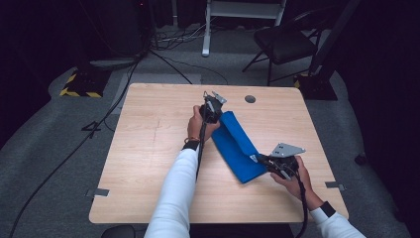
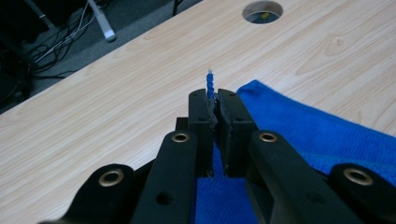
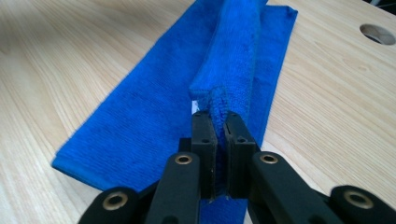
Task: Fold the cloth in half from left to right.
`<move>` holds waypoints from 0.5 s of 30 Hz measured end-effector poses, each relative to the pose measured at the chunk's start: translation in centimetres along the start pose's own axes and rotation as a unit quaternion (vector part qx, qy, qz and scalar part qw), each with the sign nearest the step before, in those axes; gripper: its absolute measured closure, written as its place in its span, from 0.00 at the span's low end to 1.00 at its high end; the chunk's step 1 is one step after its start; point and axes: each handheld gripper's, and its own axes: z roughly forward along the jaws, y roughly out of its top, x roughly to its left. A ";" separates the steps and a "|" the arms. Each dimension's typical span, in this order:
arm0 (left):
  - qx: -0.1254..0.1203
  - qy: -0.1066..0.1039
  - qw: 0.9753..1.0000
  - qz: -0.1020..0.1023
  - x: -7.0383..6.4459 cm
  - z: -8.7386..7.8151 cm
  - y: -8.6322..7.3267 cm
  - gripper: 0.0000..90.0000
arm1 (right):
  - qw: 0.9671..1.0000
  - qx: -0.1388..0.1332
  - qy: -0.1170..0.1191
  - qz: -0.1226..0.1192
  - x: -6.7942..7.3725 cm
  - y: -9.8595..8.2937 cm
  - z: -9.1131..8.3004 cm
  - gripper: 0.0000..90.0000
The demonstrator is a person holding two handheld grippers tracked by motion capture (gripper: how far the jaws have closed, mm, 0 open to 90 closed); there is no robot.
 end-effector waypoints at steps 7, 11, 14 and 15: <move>-0.006 0.018 1.000 -0.009 3.3 -2.9 -1.1 0.93 | 0.999 -0.023 0.024 -0.026 2.1 1.7 0.3 0.96; -0.005 0.023 1.000 -0.017 4.2 -3.1 -1.4 0.93 | 0.997 -0.047 0.048 -0.045 4.0 3.1 -0.4 0.96; -0.006 0.022 1.000 -0.014 3.9 -2.8 -1.2 0.92 | 0.996 -0.057 0.052 -0.044 4.2 3.4 -0.9 0.96; -0.006 0.021 1.000 -0.013 3.6 -2.6 -1.1 0.92 | 0.996 -0.063 0.052 -0.038 4.0 3.5 -1.4 0.96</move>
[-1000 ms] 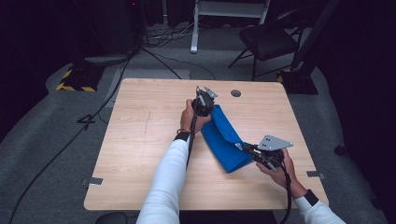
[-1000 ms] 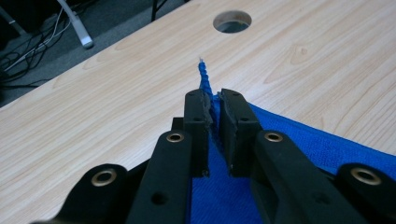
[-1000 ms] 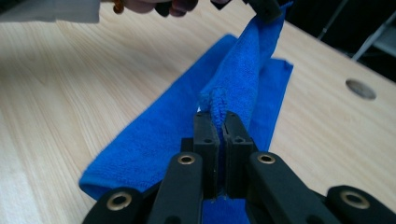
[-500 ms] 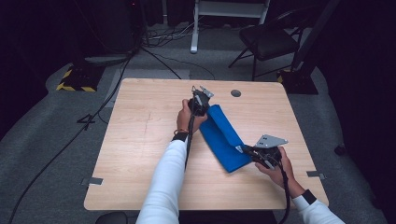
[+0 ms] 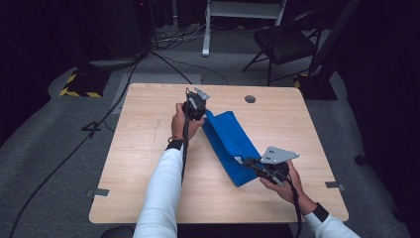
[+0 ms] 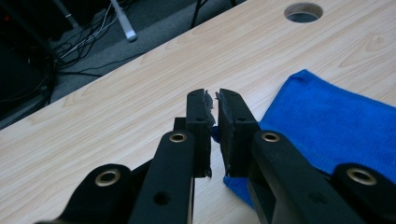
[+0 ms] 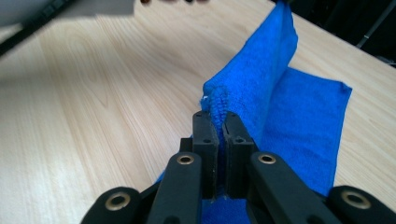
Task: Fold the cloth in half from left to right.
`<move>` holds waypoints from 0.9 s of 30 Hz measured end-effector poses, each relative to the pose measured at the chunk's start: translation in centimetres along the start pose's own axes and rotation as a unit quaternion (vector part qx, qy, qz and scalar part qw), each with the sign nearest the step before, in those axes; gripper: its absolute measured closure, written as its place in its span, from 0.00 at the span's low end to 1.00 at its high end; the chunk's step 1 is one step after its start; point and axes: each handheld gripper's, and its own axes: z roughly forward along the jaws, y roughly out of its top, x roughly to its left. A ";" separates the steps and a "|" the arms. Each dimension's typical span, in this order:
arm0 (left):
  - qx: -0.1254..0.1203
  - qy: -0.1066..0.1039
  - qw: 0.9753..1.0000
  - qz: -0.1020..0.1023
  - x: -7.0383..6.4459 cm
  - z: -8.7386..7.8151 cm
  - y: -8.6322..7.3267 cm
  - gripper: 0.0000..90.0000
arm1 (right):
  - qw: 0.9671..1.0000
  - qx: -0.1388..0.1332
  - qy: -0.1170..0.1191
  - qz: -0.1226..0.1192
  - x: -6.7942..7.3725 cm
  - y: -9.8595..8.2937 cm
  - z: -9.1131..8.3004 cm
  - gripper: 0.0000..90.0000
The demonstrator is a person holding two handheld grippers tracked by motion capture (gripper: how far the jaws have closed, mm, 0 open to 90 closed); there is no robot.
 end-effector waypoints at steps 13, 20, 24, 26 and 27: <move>0.039 -0.014 0.997 0.063 -5.5 4.5 1.4 0.90 | 0.994 0.072 -0.041 0.073 -3.0 -4.8 -0.3 0.95; 0.037 -0.006 0.997 0.066 -5.4 4.5 1.4 0.91 | 0.993 0.073 -0.027 0.083 -3.0 -5.3 0.1 0.96; 0.039 0.007 0.998 0.043 -2.9 3.2 0.6 0.89 | 0.996 0.071 -0.003 0.051 -1.0 -4.0 1.6 0.96; 0.040 0.011 0.998 0.040 -2.6 3.2 0.4 0.88 | 0.997 0.069 -0.003 0.044 -0.4 -3.7 1.7 0.95; 0.038 0.012 0.999 0.036 -2.3 3.2 0.3 0.88 | 0.997 0.069 -0.003 0.044 -0.4 -3.7 1.7 0.95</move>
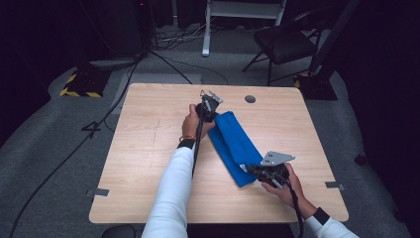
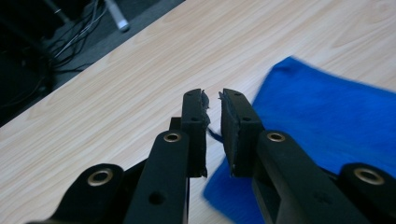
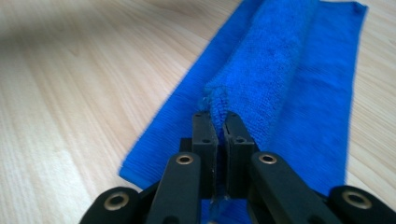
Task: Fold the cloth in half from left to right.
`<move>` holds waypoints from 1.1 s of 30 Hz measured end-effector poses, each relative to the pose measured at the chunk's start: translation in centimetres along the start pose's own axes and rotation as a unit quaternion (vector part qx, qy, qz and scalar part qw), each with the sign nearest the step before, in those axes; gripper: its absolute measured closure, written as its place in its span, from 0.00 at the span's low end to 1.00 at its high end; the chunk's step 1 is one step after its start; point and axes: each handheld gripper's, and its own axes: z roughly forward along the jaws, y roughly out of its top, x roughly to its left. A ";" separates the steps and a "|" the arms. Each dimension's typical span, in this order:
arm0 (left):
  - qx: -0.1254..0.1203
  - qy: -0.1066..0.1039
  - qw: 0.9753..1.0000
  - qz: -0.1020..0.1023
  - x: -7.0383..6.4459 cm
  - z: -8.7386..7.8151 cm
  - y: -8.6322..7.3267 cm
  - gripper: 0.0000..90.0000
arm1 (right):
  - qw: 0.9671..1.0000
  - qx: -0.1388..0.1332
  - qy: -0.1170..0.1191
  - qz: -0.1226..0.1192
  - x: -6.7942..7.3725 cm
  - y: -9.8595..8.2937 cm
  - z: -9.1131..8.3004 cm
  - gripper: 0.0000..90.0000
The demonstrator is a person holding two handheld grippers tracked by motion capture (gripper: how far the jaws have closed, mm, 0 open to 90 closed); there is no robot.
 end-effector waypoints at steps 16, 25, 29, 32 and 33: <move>-0.006 -0.067 0.997 0.041 -4.7 1.5 0.9 0.74 | 0.992 0.041 -0.097 0.071 -3.8 -3.7 -2.7 0.72; -0.037 -0.186 0.981 0.044 -7.9 -5.4 -3.0 0.25 | 0.989 0.058 -0.084 0.110 -6.2 -5.0 -4.0 0.47; -0.029 -0.231 0.969 0.086 -10.8 -7.5 -4.6 0.23 | 0.989 0.058 -0.090 0.103 -6.3 -4.8 -3.9 0.46; -0.017 -0.277 0.949 0.149 -15.0 -9.2 -7.0 0.23 | 0.984 0.070 -0.120 0.110 -6.7 -4.9 -3.4 0.48; -0.008 -0.283 0.946 0.160 -15.8 -9.2 -7.4 0.23 | 0.983 0.070 -0.127 0.112 -6.9 -5.0 -3.4 0.48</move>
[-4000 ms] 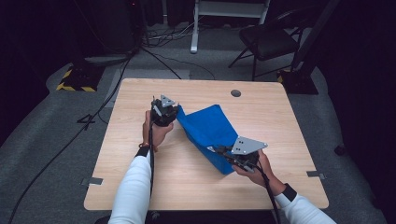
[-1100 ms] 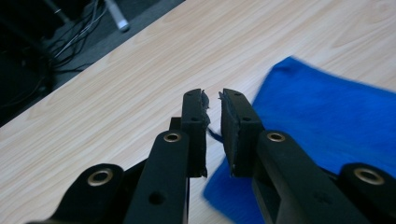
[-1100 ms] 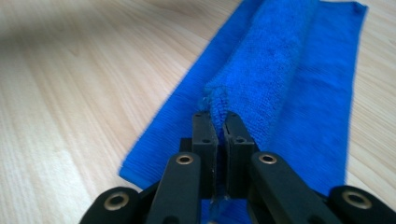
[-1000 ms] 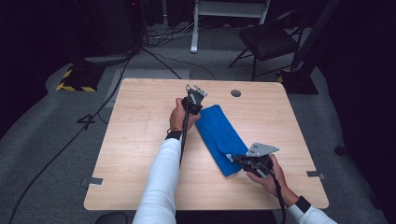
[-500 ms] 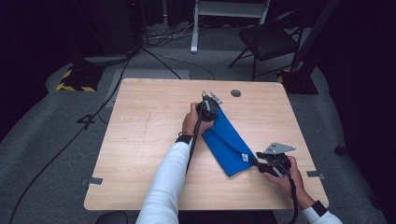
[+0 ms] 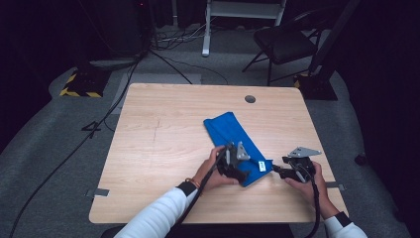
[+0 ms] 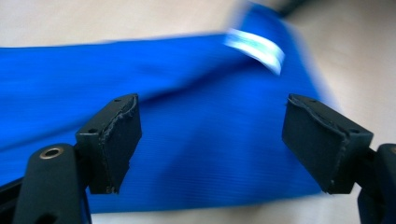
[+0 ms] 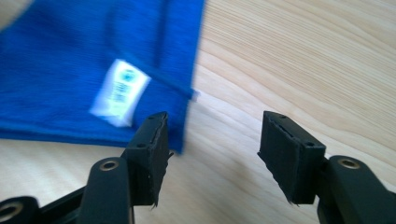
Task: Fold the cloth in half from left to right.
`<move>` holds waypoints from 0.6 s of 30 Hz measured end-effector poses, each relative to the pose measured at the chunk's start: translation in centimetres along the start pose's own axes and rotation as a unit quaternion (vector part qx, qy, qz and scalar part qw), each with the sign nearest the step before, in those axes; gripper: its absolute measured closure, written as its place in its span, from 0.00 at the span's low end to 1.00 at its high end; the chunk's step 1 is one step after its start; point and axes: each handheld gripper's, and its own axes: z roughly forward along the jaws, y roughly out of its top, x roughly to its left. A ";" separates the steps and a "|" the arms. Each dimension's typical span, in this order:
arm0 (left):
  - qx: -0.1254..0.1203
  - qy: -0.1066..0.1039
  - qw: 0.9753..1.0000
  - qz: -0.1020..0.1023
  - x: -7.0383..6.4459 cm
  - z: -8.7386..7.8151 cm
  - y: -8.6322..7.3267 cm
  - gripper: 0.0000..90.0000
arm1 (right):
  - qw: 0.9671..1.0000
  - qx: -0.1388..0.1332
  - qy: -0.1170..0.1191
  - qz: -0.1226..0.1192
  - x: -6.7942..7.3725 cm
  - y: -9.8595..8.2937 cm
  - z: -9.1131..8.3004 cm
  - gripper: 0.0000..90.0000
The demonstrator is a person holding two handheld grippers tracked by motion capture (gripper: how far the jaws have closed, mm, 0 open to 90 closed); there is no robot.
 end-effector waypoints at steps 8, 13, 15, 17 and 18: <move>0.008 -0.031 0.999 0.010 -1.1 1.5 -0.3 0.48 | 1.000 0.007 -0.021 0.019 -1.1 -0.1 0.5 0.46; 0.006 -0.037 0.999 0.013 -0.6 0.8 -1.1 0.71 | 1.000 -0.030 0.004 -0.001 -0.4 0.7 -0.3 0.46; 0.007 -0.032 0.999 0.020 -0.6 0.4 -1.4 0.76 | 0.999 -0.038 0.015 -0.013 0.0 1.0 -0.4 0.46; 0.009 -0.029 0.999 0.026 -0.6 0.1 -1.7 0.84 | 0.997 -0.046 0.038 -0.042 1.1 1.4 -0.6 0.46; 0.012 -0.029 0.999 0.031 -0.7 -0.1 -1.8 0.87 | 0.995 -0.052 0.060 -0.066 2.3 1.7 -0.7 0.46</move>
